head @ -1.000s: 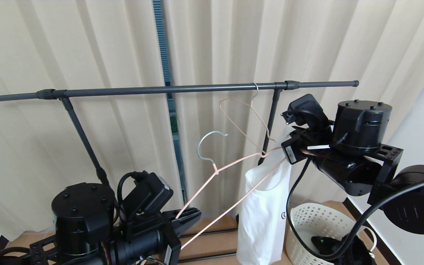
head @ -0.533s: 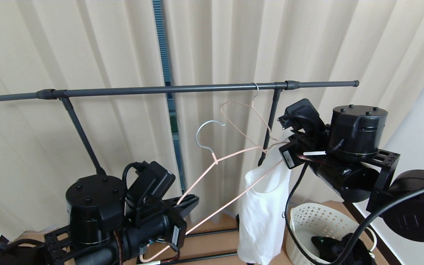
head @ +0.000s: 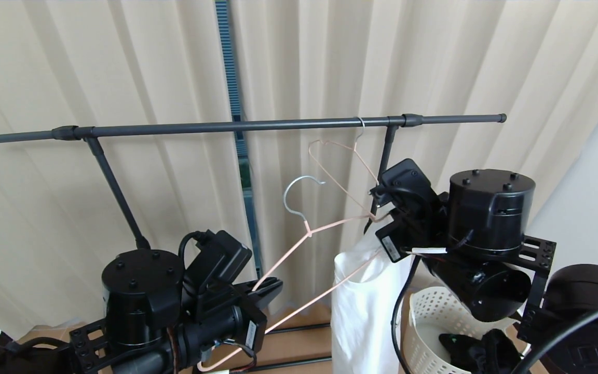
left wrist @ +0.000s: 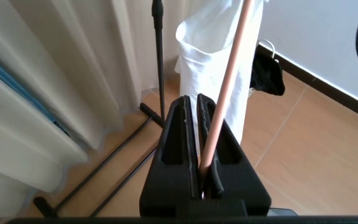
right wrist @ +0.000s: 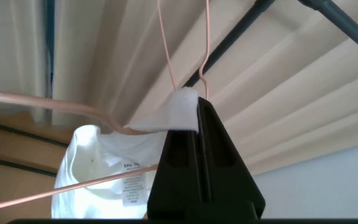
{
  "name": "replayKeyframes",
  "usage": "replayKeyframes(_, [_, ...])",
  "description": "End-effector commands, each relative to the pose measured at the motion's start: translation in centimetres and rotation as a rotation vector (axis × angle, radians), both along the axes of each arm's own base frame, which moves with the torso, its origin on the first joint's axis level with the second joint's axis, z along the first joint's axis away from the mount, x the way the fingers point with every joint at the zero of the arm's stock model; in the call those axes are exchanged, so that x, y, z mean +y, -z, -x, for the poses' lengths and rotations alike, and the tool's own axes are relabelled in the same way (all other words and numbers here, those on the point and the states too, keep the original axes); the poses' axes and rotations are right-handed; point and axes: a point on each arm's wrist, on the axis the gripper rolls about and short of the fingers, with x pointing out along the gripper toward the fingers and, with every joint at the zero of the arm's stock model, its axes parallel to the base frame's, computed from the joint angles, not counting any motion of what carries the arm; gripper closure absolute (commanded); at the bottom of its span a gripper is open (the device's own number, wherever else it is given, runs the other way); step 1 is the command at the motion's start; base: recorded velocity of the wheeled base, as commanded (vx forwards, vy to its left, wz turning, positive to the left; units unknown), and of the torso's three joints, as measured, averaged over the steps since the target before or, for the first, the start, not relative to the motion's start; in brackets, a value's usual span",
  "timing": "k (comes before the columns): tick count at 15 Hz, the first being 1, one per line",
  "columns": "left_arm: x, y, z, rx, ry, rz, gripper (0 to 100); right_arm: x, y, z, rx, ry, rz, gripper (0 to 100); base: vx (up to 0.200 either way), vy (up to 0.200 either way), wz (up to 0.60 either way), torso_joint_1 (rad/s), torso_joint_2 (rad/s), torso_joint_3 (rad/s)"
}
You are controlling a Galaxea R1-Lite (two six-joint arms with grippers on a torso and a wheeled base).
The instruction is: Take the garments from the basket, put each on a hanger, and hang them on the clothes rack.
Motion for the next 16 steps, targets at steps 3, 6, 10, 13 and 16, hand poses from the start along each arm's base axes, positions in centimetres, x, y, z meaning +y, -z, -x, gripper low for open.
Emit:
replayKeyframes(3, [0.0, 0.0, 0.1, 0.000, 0.003, 0.001, 100, 1.8, -0.1, 2.5, 0.005, -0.095, -0.023, 100, 0.000, 0.000, 0.00, 0.000, 0.00, 0.000])
replayKeyframes(6, [0.0, -0.1, 0.1, -0.020, 0.004, 0.017, 100, 2.6, -0.2, 3.4, 0.006, -0.128, -0.044, 100, 0.000, 0.000, 0.00, 0.000, 0.00, 0.000])
replayKeyframes(10, [0.0, -0.1, 0.2, -0.025, 0.005, 0.021, 100, 3.9, -0.7, 4.7, 0.004, -0.178, -0.107, 100, 0.000, 0.000, 0.00, 0.000, 0.00, 0.000])
replayKeyframes(13, [0.0, -0.1, 0.3, -0.025, 0.010, 0.021, 100, 4.6, -1.3, 5.2, -0.003, -0.198, -0.163, 100, 0.000, 0.000, 0.00, 0.000, 0.00, 0.000])
replayKeyframes(16, [0.0, -0.1, 0.3, -0.024, 0.010, 0.020, 100, 4.7, -2.5, 5.4, -0.023, -0.205, -0.220, 100, 0.000, 0.000, 0.00, 0.000, 0.00, 0.000])
